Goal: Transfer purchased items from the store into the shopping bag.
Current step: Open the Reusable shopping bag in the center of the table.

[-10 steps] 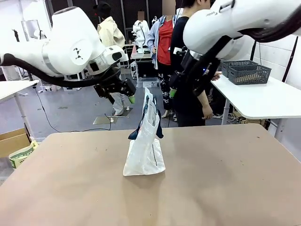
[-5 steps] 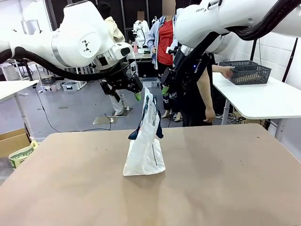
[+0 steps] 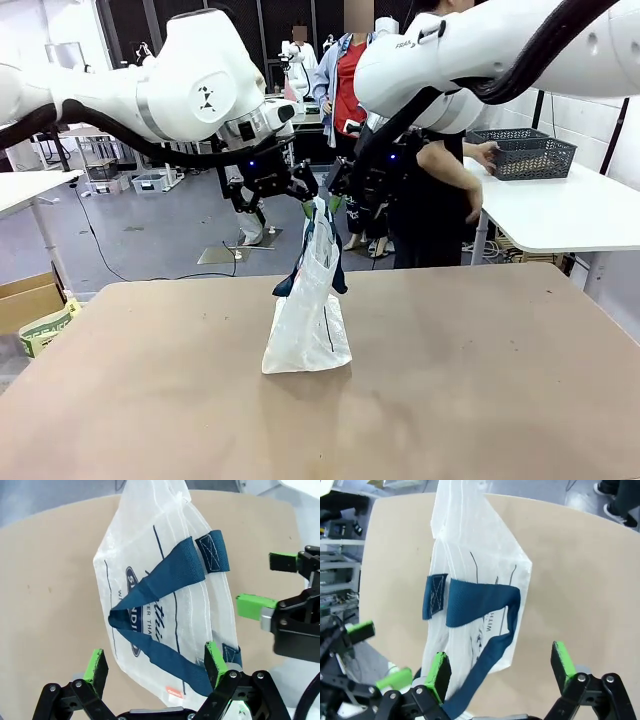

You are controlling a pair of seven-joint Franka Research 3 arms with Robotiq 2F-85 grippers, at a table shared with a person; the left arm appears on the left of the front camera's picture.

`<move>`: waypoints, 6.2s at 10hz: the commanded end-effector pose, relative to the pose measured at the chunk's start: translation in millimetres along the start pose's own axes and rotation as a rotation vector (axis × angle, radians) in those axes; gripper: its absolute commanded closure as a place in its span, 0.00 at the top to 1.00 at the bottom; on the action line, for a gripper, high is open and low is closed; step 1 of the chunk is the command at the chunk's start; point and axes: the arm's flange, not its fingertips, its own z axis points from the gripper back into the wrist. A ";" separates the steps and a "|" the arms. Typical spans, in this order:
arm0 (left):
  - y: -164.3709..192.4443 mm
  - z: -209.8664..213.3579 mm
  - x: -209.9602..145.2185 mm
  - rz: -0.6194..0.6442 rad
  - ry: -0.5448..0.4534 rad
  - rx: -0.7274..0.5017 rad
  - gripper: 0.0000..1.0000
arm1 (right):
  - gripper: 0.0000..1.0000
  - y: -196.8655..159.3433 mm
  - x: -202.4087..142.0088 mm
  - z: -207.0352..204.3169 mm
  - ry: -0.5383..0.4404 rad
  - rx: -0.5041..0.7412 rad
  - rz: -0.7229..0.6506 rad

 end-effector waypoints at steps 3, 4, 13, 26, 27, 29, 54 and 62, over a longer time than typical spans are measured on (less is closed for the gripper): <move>-14.1 5.5 8.8 0.043 0.060 -0.009 1.00 | 1.00 7.6 20.1 -0.7 0.045 0.037 -0.106; -13.2 5.5 9.0 0.040 0.070 -0.017 1.00 | 1.00 6.9 21.3 -2.8 0.046 0.046 -0.120; -9.6 -18.0 -5.2 0.017 0.136 -0.007 1.00 | 1.00 -4.3 15.7 -26.5 0.133 0.052 -0.146; -8.7 -30.8 -4.0 0.025 0.140 0.018 0.42 | 0.41 -1.1 13.7 -42.2 0.144 0.055 -0.146; -6.8 -30.0 -4.5 0.030 0.136 0.018 0.23 | 0.21 0.4 14.1 -44.1 0.145 0.054 -0.144; -5.6 -29.4 -5.2 0.036 0.132 0.011 0.00 | 0.00 3.1 14.6 -46.1 0.151 0.058 -0.140; 80.1 -19.0 -39.5 -0.233 -0.001 0.344 0.00 | 0.00 -1.0 -10.1 -8.2 0.355 -0.394 0.251; 92.8 -12.7 -35.3 -0.190 -0.030 -0.003 0.00 | 0.00 15.7 -18.0 -14.4 0.183 -0.179 0.266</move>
